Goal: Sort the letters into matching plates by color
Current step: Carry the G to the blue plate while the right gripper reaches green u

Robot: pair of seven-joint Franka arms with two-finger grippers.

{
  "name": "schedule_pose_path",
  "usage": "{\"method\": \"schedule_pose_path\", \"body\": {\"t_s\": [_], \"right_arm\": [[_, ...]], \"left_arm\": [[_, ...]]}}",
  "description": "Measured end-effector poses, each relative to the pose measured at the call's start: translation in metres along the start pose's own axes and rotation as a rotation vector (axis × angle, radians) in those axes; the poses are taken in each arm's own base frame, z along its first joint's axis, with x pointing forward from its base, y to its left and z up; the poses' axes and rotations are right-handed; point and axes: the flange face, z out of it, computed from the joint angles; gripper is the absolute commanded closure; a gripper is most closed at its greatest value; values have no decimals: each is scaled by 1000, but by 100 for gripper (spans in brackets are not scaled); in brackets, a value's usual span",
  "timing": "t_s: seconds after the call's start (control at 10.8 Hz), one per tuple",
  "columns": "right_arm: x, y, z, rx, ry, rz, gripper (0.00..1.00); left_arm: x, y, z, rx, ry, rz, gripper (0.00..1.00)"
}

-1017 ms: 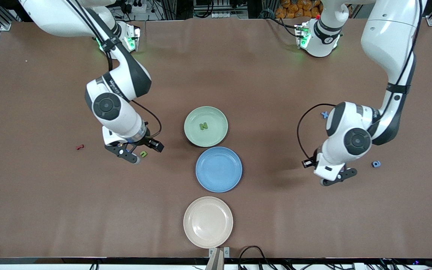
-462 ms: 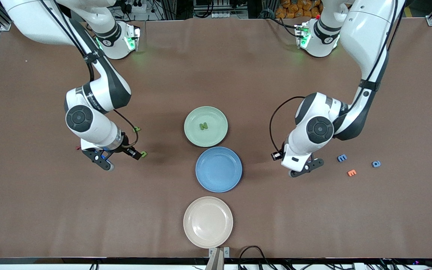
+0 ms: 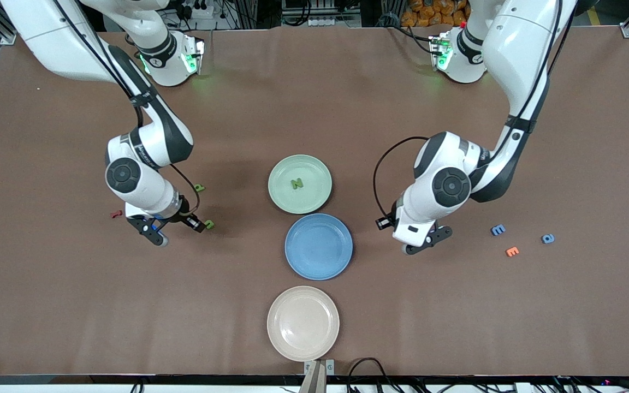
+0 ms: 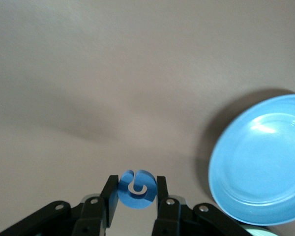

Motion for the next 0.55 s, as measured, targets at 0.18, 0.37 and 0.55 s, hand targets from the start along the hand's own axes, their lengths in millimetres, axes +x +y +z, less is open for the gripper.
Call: {"method": "schedule_pose_path", "body": {"t_s": [0.18,0.37,0.55], "right_arm": [[-13,-10,12,8,-7,-11,38],[-17,-11,19,-1,-7,-17,39],[-14,-9,24,-9,-5,-13,40]], "left_arm": [[-13,24,8,-15,-7,-21,100],[-22,46,20,-65,2,-41,100],[-26,61,30,-129,29,-77,100]]}}
